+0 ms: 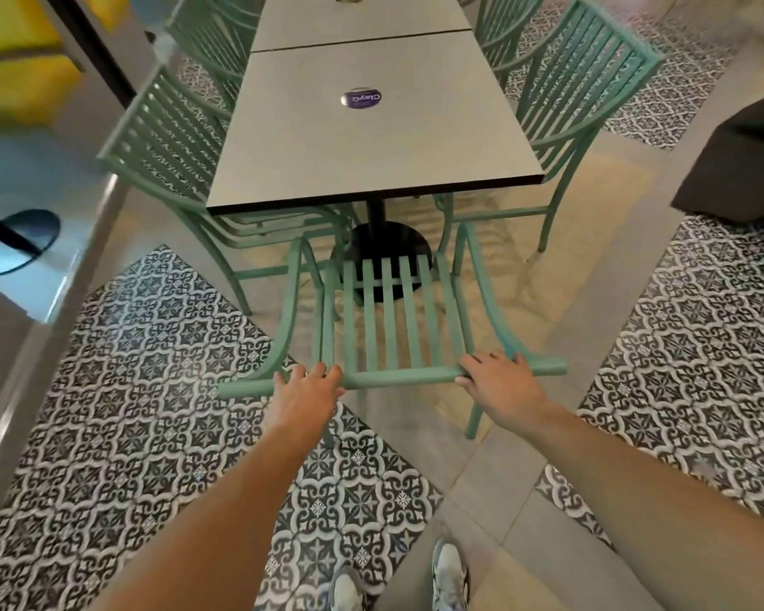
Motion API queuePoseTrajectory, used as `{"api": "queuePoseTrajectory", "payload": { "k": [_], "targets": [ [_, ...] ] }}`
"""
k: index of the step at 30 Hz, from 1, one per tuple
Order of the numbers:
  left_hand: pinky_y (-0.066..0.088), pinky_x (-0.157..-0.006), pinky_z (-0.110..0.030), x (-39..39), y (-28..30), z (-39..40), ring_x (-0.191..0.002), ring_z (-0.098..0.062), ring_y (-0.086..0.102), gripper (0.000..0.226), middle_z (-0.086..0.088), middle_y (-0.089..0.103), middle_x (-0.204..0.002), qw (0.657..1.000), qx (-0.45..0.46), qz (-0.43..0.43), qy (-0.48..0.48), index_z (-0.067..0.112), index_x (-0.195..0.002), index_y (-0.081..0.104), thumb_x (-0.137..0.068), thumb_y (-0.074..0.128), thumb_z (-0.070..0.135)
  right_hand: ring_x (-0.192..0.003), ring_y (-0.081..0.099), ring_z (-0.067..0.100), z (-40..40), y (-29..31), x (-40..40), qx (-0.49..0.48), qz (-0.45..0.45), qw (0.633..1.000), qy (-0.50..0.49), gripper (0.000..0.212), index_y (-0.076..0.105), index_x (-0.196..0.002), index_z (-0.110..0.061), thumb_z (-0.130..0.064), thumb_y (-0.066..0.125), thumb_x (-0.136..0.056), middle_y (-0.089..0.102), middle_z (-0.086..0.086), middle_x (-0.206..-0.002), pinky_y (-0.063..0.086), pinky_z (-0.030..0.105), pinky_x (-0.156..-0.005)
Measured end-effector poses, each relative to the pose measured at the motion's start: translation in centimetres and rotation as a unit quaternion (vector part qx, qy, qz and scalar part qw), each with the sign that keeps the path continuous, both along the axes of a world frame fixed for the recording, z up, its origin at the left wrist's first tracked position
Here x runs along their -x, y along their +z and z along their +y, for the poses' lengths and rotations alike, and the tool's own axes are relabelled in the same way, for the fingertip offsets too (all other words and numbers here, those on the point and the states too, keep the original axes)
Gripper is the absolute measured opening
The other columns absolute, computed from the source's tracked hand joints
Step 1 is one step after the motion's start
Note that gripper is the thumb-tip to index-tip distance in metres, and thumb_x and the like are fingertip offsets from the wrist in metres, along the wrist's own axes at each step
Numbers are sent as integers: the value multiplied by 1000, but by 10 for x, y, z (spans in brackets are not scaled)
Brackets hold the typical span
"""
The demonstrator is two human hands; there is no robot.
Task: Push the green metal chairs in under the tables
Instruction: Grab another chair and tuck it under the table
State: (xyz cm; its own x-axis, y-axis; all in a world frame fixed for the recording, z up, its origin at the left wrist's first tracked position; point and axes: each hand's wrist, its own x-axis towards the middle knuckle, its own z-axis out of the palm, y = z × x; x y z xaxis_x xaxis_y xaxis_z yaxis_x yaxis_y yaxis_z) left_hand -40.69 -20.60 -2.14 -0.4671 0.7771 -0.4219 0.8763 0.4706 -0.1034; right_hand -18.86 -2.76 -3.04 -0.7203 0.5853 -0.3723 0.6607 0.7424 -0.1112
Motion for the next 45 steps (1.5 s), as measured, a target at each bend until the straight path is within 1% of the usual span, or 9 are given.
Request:
{"api": "queuePoseTrajectory", "payload": {
  "k": [8, 14, 17, 20, 26, 31, 35, 38, 45],
  "targets": [
    [34, -107, -58, 1, -1, 4, -127, -29, 45, 36, 0, 51, -133, 1000, -7, -2, -2, 23, -134, 39, -104, 29, 41, -118, 46, 21, 1, -6, -1, -22, -7, 1000, -14, 32, 46, -124, -28, -44, 29, -102, 55, -6, -121, 31, 52, -103],
    [33, -108, -57, 1, 0, 4, -129, -30, 42, 36, -1, 49, -134, 1000, -6, -2, 1, 22, -134, 38, -104, 28, 40, -122, 44, 22, 2, -6, -2, -22, -15, 1000, -12, 35, 45, -128, -28, -44, 27, -102, 52, -6, -127, 28, 55, -107],
    [31, -109, -58, -2, 0, 9, -131, -31, 42, 38, -2, 48, -137, 1000, -11, -1, 4, 22, -137, 37, -104, 29, 40, -125, 41, 21, 5, -3, -1, -20, -18, 999, -22, 37, 43, -132, -30, -44, 26, -103, 50, -8, -130, 24, 58, -109],
    [29, -110, -59, -6, 0, 15, -132, -32, 40, 38, -4, 46, -140, 1000, -7, -10, 11, 22, -137, 37, -104, 30, 39, -127, 40, 20, 9, 0, -1, -17, -25, 999, -33, 39, 41, -135, -32, -45, 26, -102, 50, -9, -131, 22, 59, -110],
    [29, -110, -59, -8, 0, 14, -133, -31, 40, 37, -2, 46, -140, 1000, -9, -9, 14, 23, -137, 37, -104, 31, 39, -126, 40, 21, 9, 1, -1, -7, -24, 999, -37, 37, 43, -133, -31, -44, 27, -102, 51, -8, -128, 21, 61, -110],
    [29, -111, -58, -7, -2, 13, -134, -30, 38, 39, -2, 44, -141, 1000, -8, -11, 14, 23, -139, 35, -104, 30, 39, -129, 38, 22, 8, -1, -1, -2, -22, 999, -40, 42, 35, -141, -31, -43, 25, -103, 49, -7, -133, 19, 61, -111],
    [30, -109, -58, -7, -3, 10, -131, -30, 41, 37, -1, 46, -137, 1000, -13, -6, 13, 23, -136, 36, -104, 30, 39, -130, 37, 24, 6, -1, -1, 7, -15, 999, -45, 41, 38, -138, -29, -43, 26, -102, 50, -5, -132, 17, 62, -112],
    [30, -110, -58, -7, -3, 10, -131, -30, 40, 37, -2, 46, -138, 1000, -10, -10, 13, 23, -136, 36, -104, 30, 39, -131, 37, 24, 5, 0, -2, 11, -15, 999, -49, 41, 37, -140, -29, -43, 26, -102, 49, -5, -133, 16, 62, -112],
    [31, -110, -58, -6, -3, 8, -133, -31, 40, 35, -2, 46, -140, 1000, -13, -12, 8, 23, -135, 37, -104, 31, 39, -129, 38, 23, 2, 2, -2, 17, -13, 998, -51, 38, 41, -136, -31, -43, 27, -102, 50, -6, -131, 16, 61, -112]
  ]
}}
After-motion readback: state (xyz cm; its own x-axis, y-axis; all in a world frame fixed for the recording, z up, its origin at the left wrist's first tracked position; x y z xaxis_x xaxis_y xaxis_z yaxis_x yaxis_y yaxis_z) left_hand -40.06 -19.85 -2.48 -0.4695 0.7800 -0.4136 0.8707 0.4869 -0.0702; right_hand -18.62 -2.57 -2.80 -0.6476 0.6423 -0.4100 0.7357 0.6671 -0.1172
